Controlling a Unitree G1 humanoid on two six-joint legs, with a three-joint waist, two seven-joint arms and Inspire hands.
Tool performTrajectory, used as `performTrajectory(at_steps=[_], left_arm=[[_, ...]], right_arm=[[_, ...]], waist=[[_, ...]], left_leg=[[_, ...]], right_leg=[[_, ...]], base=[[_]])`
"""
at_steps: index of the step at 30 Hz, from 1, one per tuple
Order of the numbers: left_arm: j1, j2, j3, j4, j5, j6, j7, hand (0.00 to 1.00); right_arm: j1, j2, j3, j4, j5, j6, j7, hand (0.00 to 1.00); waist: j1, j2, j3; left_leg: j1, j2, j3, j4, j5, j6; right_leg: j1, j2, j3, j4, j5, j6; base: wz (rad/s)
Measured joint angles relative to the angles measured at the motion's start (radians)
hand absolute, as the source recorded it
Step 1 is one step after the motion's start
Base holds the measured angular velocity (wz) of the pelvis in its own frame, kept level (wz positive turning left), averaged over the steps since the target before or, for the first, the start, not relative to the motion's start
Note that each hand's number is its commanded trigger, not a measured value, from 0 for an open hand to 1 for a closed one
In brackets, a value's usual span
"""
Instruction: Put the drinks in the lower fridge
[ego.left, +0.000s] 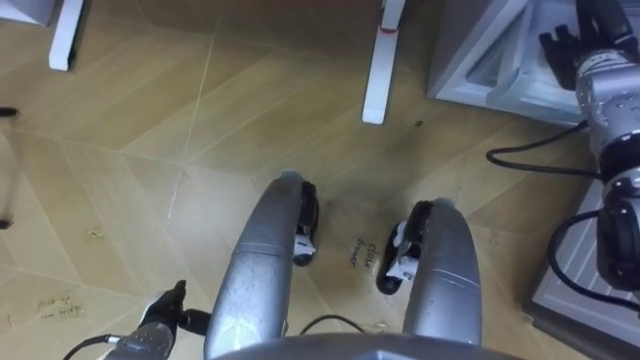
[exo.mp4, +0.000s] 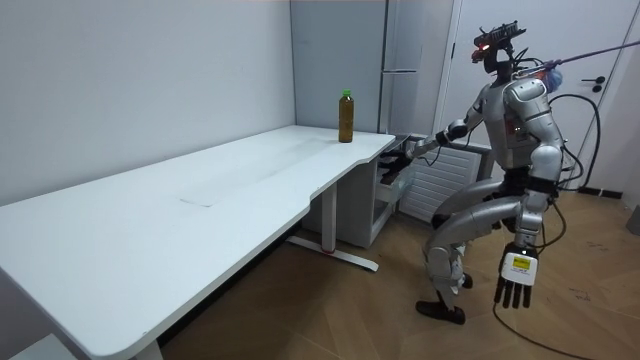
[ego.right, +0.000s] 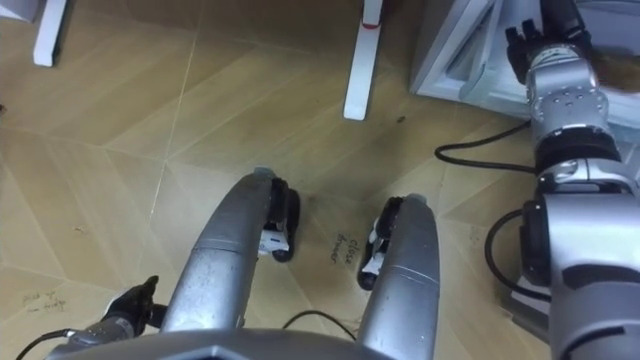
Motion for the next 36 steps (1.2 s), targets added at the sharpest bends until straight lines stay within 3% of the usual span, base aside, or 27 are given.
performTrajectory(at_steps=[15, 22, 28, 36], left_arm=[[0.033, 0.007, -0.002, -0.037, -0.003, -0.001, -0.018, 0.0], [0.032, 0.007, -0.019, -0.028, -0.002, -0.013, -0.022, 0.0], [0.03, 0.007, -0.016, -0.031, -0.002, -0.019, -0.026, 0.0], [0.007, 0.008, -0.009, 0.013, -0.002, -0.024, -0.027, 0.0]], right_arm=[[0.049, 0.0, 0.001, 0.008, 0.004, -0.001, 0.024, 0.0], [0.1, 0.0, 0.045, 0.008, 0.0, -0.001, 0.052, 0.0], [0.134, 0.001, 0.058, 0.045, 0.0, 0.011, 0.088, 0.0], [0.191, 0.001, 0.077, 0.089, -0.002, 0.018, 0.112, 0.0]], waist=[[0.007, 0.001, -0.0004], [0.013, 0.001, -0.0006], [0.019, 0.002, -0.0006], [0.014, 0.004, 0.001]], left_leg=[[0.077, 0.003, 0.001, -0.035, -0.004, 0.003], [0.161, 0.009, 0.005, -0.123, 0.0, -0.001], [0.249, 0.01, 0.016, -0.234, 0.02, 0.009], [0.356, 0.003, 0.008, -0.328, 0.025, 0.006]], right_leg=[[0.081, -0.001, -0.009, -0.043, 0.0, 0.005], [0.165, 0.022, -0.011, -0.148, 0.025, 0.024], [0.249, 0.028, -0.02, -0.263, 0.057, 0.024], [0.368, 0.037, -0.035, -0.365, 0.061, 0.033]], base=[[0.0], [-0.08], [-0.06], [0.04]])
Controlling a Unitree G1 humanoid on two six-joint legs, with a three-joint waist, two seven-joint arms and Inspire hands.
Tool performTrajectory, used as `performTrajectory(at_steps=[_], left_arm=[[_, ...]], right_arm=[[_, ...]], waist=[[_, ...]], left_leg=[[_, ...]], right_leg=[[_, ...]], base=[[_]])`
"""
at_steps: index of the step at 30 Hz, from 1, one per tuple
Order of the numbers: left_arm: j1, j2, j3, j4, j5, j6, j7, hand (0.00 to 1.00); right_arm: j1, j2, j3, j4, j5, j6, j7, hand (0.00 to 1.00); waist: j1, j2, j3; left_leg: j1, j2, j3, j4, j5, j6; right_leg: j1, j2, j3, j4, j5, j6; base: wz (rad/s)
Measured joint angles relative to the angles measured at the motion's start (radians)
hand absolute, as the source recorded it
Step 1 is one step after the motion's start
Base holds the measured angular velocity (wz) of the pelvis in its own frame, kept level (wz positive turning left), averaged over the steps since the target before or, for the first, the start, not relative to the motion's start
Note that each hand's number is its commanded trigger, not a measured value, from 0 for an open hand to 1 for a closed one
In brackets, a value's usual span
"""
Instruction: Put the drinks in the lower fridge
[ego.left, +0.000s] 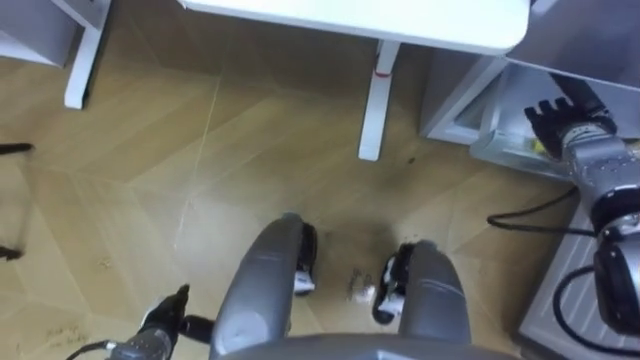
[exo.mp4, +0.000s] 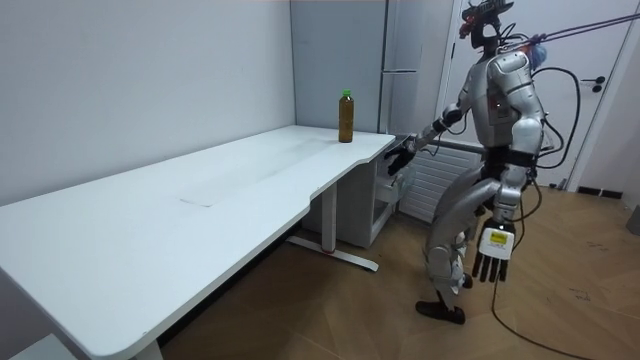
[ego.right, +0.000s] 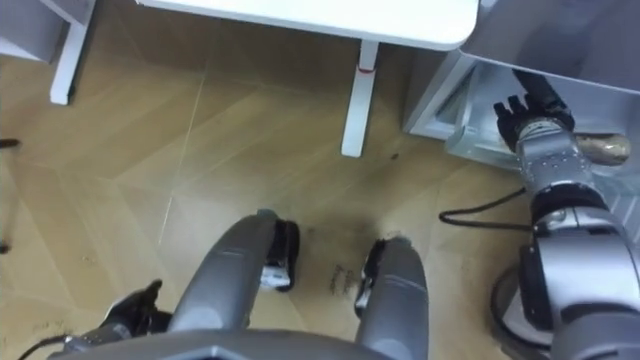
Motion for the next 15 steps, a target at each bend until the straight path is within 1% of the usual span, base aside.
performTrajectory(at_steps=[3, 5, 6, 8, 9, 11, 13, 14, 15], left_arm=[[-0.001, -0.001, 0.013, 0.0, 0.0, -0.007, 0.001, 0.0], [-0.001, 0.0, 0.013, 0.0, 0.0, -0.009, 0.001, 0.0], [-0.001, 0.0, 0.015, 0.001, 0.0, -0.01, 0.001, 0.0], [0.0, -0.001, 0.02, 0.002, 0.002, -0.01, 0.0, 0.0], [0.0, -0.001, 0.026, 0.009, 0.002, -0.015, -0.001, 0.0], [-0.001, -0.002, 0.045, 0.021, 0.002, -0.018, -0.003, 0.0], [0.0, -0.006, 0.091, 0.035, 0.0, -0.021, 0.002, 0.0], [0.001, -0.006, 0.1, 0.039, 0.001, -0.021, 0.002, 0.0], [0.002, -0.006, 0.123, 0.04, 0.001, -0.021, 0.004, 0.0]], right_arm=[[0.021, 0.001, 0.002, 0.011, -0.027, 0.001, 0.009, 0.0], [0.035, 0.003, 0.002, 0.012, -0.042, 0.001, 0.025, 0.0], [0.045, 0.003, 0.001, 0.017, -0.058, 0.001, 0.033, 0.0], [0.061, 0.003, 0.001, 0.037, -0.083, 0.001, 0.054, 0.0], [0.076, 0.007, 0.001, 0.038, -0.098, 0.002, 0.069, 0.0], [0.101, 0.012, 0.002, 0.041, -0.122, 0.002, 0.101, 0.0], [0.158, 0.014, 0.001, 0.043, -0.122, 0.003, 0.15, 0.0], [0.171, 0.014, 0.001, 0.042, -0.123, 0.003, 0.159, 0.0], [0.193, 0.015, 0.0, 0.042, -0.134, 0.003, 0.175, 0.0]], waist=[[-0.001, 0.002, 0.0011], [-0.007, 0.01, 0.0004], [-0.009, 0.017, -0.0005], [-0.007, 0.017, -0.0002], [-0.005, 0.018, -0.0002], [-0.005, 0.019, -0.0005], [-0.006, 0.02, -0.0016], [-0.006, 0.02, -0.0019], [-0.009, 0.019, -0.004]], left_leg=[[0.036, 0.001, -0.001, -0.029, 0.0, 0.0], [0.05, 0.001, -0.011, -0.039, 0.0, -0.001], [0.065, 0.001, -0.019, -0.051, 0.001, -0.002], [0.103, 0.003, -0.02, -0.082, 0.002, -0.003], [0.127, 0.006, -0.02, -0.107, 0.006, -0.005], [0.163, 0.011, -0.019, -0.146, 0.013, -0.006], [0.228, 0.013, -0.019, -0.206, 0.023, -0.007], [0.246, 0.014, -0.017, -0.219, 0.024, -0.008], [0.274, 0.014, -0.017, -0.244, 0.025, -0.01]], right_leg=[[0.041, 0.003, -0.008, -0.035, 0.002, 0.003], [0.066, 0.006, -0.021, -0.06, 0.006, 0.004], [0.089, 0.007, -0.033, -0.081, 0.011, 0.003], [0.129, 0.01, -0.04, -0.119, 0.021, 0.006], [0.156, 0.015, -0.046, -0.153, 0.032, 0.005], [0.191, 0.022, -0.056, -0.207, 0.05, 0.004], [0.262, 0.038, -0.055, -0.284, 0.071, 0.012], [0.282, 0.041, -0.055, -0.301, 0.075, 0.012], [0.314, 0.045, -0.055, -0.331, 0.083, 0.014]], base=[[0.02], [0.06], [0.08], [0.02], [-0.09], [-0.08], [-0.04], [-0.07], [-0.08]])
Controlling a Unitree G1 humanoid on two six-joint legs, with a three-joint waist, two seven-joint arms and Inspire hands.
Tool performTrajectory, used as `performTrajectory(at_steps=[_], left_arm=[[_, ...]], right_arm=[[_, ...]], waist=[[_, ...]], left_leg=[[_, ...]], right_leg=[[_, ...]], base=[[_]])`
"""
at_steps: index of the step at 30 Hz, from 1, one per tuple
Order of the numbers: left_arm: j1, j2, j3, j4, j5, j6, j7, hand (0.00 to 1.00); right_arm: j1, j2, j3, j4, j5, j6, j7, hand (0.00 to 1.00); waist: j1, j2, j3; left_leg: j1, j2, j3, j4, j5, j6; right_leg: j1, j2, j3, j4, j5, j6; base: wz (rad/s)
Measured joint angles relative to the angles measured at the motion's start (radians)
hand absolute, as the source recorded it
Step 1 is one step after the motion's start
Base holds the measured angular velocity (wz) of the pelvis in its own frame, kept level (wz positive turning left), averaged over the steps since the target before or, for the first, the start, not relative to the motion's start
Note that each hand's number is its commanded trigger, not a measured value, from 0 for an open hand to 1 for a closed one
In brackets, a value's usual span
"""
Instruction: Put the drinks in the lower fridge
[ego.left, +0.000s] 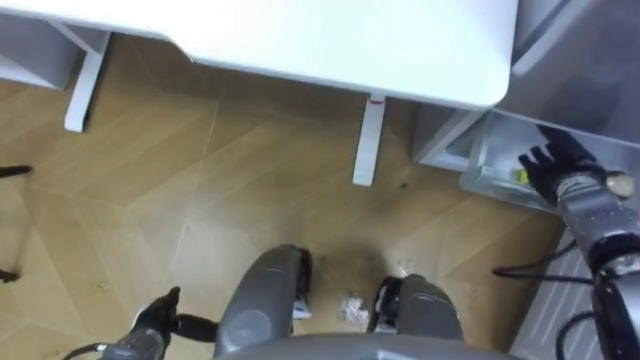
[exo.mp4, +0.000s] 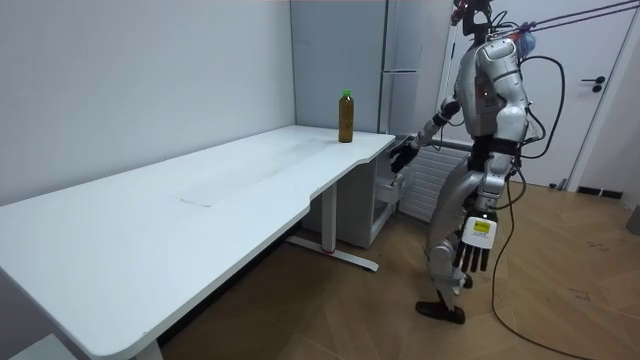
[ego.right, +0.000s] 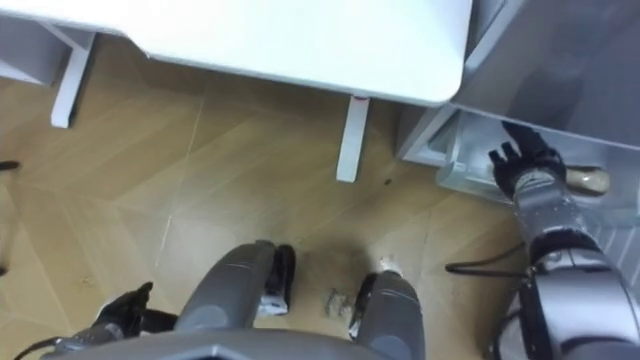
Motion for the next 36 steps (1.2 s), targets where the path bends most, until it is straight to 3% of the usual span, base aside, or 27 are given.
performTrajectory(at_steps=[3, 4, 6, 8, 10, 13, 16, 19, 21, 26, 36], left_arm=[[0.007, -0.009, 0.063, 0.004, -0.001, -0.019, 0.005, 0.0], [0.021, -0.013, 0.083, 0.008, -0.001, -0.035, 0.007, 0.0], [0.047, -0.024, 0.097, 0.008, -0.001, -0.052, 0.016, 0.0], [0.06, -0.038, 0.108, 0.013, -0.001, -0.062, 0.024, 0.0], [0.065, -0.054, 0.117, 0.032, -0.001, -0.071, 0.028, 0.0], [0.065, -0.081, 0.15, 0.048, -0.011, -0.097, 0.032, 0.0], [0.066, -0.089, 0.151, 0.051, -0.033, -0.105, 0.053, 0.0], [0.072, -0.106, 0.163, 0.067, -0.056, -0.11, 0.062, 0.0], [0.087, -0.118, 0.188, 0.067, -0.059, -0.111, 0.068, 0.0], [0.109, -0.13, 0.223, 0.068, -0.061, -0.113, 0.075, 0.0], [0.111, -0.142, 0.261, 0.07, -0.064, -0.108, 0.088, 0.0]], right_arm=[[0.06, 0.017, -0.009, 0.003, -0.03, -0.002, 0.055, 0.0], [0.1, 0.029, -0.013, 0.007, -0.054, -0.002, 0.083, 0.0], [0.161, 0.045, -0.018, 0.006, -0.112, -0.003, 0.114, 0.0], [0.224, 0.062, -0.017, 0.005, -0.178, -0.003, 0.139, 0.0], [0.291, 0.102, -0.017, 0.006, -0.203, -0.003, 0.163, 0.0], [0.341, 0.138, -0.018, 0.037, -0.221, -0.003, 0.199, 0.0], [0.398, 0.163, -0.016, 0.026, -0.227, -0.003, 0.206, 0.0], [0.421, 0.178, -0.02, 0.03, -0.257, -0.002, 0.205, 0.0], [0.424, 0.192, -0.039, 0.033, -0.309, -0.002, 0.203, 0.0], [0.441, 0.222, -0.047, 0.053, -0.426, -0.003, 0.185, 0.0], [0.449, 0.242, -0.044, 0.114, -0.893, 0.002, 0.145, 0.0]], waist=[[-0.013, -0.009, -0.0061], [-0.025, -0.015, -0.016], [-0.036, -0.019, -0.0273], [-0.049, -0.021, -0.0285], [-0.05, -0.032, -0.0381], [-0.056, -0.033, -0.0371], [-0.056, -0.03, -0.0363], [-0.057, -0.017, -0.0322], [-0.066, -0.013, -0.0344], [-0.087, -0.019, -0.0318], [-0.106, -0.024, -0.0389]], left_leg=[[0.092, -0.001, 0.009, -0.088, 0.021, -0.007], [0.142, -0.006, 0.009, -0.137, 0.035, -0.01], [0.212, -0.007, 0.009, -0.193, 0.045, -0.015], [0.281, -0.006, 0.009, -0.232, 0.047, -0.018], [0.343, -0.003, 0.013, -0.269, 0.049, -0.023], [0.403, 0.001, 0.016, -0.29, 0.05, -0.024], [0.437, 0.003, 0.018, -0.311, 0.048, -0.029], [0.454, 0.005, 0.022, -0.323, 0.049, -0.029], [0.455, 0.006, 0.02, -0.327, 0.049, -0.03], [0.474, 0.006, 0.012, -0.337, 0.056, -0.033], [0.488, 0.002, 0.003, -0.339, 0.057, -0.033]], right_leg=[[0.085, 0.006, -0.008, -0.093, 0.028, -0.001], [0.135, 0.006, -0.023, -0.138, 0.041, 0.0], [0.211, 0.015, -0.031, -0.202, 0.06, 0.001], [0.286, 0.025, -0.039, -0.264, 0.071, 0.003], [0.353, 0.036, -0.034, -0.321, 0.085, 0.003], [0.425, 0.046, -0.034, -0.379, 0.104, 0.003], [0.455, 0.05, -0.039, -0.394, 0.108, 0.002], [0.466, 0.052, -0.04, -0.394, 0.116, 0.003], [0.467, 0.054, -0.042, -0.395, 0.12, 0.001], [0.495, 0.054, -0.061, -0.402, 0.124, -0.001], [0.523, 0.055, -0.068, -0.428, 0.124, -0.001]], base=[[-0.07], [0.0], [-0.02], [-0.02], [-0.09], [-0.11], [-0.02], [-0.08], [-0.05], [0.04], [0.02]])
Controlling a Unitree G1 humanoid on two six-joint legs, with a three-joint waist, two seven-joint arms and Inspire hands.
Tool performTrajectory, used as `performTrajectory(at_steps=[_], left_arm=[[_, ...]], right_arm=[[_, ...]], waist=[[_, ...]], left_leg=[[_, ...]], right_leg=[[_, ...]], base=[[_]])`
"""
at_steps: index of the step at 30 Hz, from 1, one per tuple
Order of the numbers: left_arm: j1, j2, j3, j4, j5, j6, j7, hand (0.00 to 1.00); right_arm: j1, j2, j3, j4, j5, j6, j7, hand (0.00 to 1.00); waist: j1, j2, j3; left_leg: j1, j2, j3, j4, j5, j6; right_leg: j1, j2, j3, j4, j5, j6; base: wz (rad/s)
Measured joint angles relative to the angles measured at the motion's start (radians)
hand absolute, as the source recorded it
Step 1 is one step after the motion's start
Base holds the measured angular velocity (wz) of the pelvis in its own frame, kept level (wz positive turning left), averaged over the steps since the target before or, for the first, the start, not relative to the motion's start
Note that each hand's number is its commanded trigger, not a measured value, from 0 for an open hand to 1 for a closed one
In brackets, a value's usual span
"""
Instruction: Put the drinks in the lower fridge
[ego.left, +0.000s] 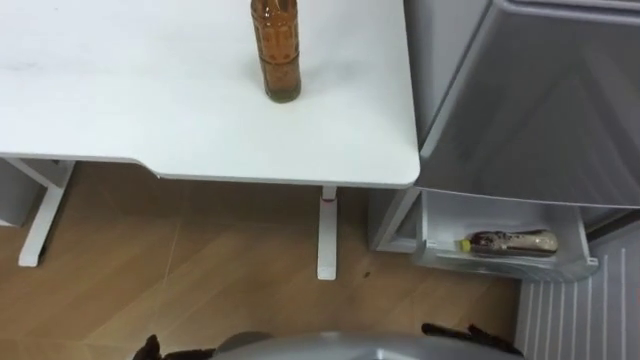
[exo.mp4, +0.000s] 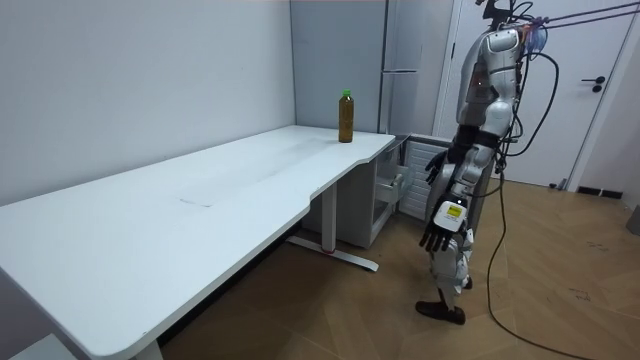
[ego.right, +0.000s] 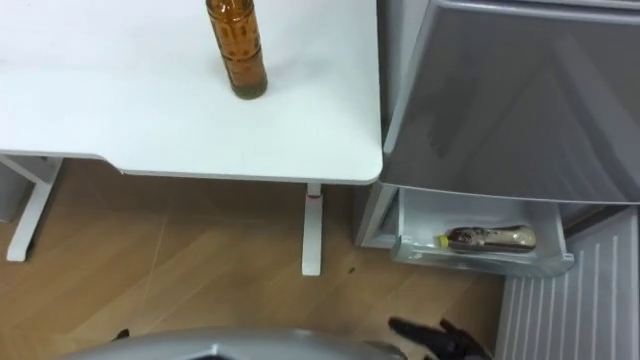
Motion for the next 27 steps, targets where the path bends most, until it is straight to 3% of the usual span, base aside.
performTrajectory(at_steps=[7, 14, 20, 22, 27], left_arm=[[-0.004, 0.0, 0.012, 0.01, 0.004, 0.054, -0.022, 0.0], [-0.028, 0.0, 0.042, -0.003, 0.008, 0.067, 0.008, 0.0], [-0.071, -0.002, 0.1, -0.086, -0.218, 0.044, 0.088, 0.0], [-0.073, -0.003, 0.128, -0.137, -0.3, 0.011, 0.117, 0.0], [-0.063, -0.015, 0.181, -0.27, -0.36, -0.011, 0.224, 0.0]], right_arm=[[-0.002, 0.01, -0.032, 0.016, -0.037, 0.018, -0.031, 0.0], [-0.016, 0.009, -0.032, 0.004, -0.055, 0.031, -0.063, 0.0], [-0.024, 0.009, -0.033, 0.006, -0.094, 0.023, -0.071, 0.0], [-0.022, 0.009, -0.033, 0.001, -0.104, 0.015, -0.072, 0.0], [-0.018, 0.009, -0.033, -0.005, -0.11, 0.009, -0.076, 0.0]], waist=[[-0.005, 0.005, 0.002], [-0.004, 0.012, 0.0035], [-0.001, 0.015, 0.0052], [0.0, 0.016, 0.0056], [0.01, 0.015, 0.0073]], left_leg=[[0.015, 0.0, -0.008, -0.005, -0.002, -0.002], [0.016, 0.001, -0.008, -0.005, -0.002, -0.002], [0.02, 0.003, -0.001, -0.002, -0.002, -0.002], [0.024, 0.003, 0.001, -0.004, -0.002, -0.002], [0.032, 0.003, 0.016, -0.018, -0.001, -0.002]], right_leg=[[0.013, 0.001, -0.006, -0.004, 0.0, 0.001], [0.017, 0.003, -0.002, 0.0, 0.0, 0.0], [0.016, 0.005, 0.012, 0.001, 0.001, -0.001], [0.019, 0.005, 0.015, 0.0, 0.001, -0.001], [0.012, 0.005, 0.033, 0.0, 0.001, -0.001]], base=[[0.02], [0.0], [-0.04], [0.0], [-0.09]])
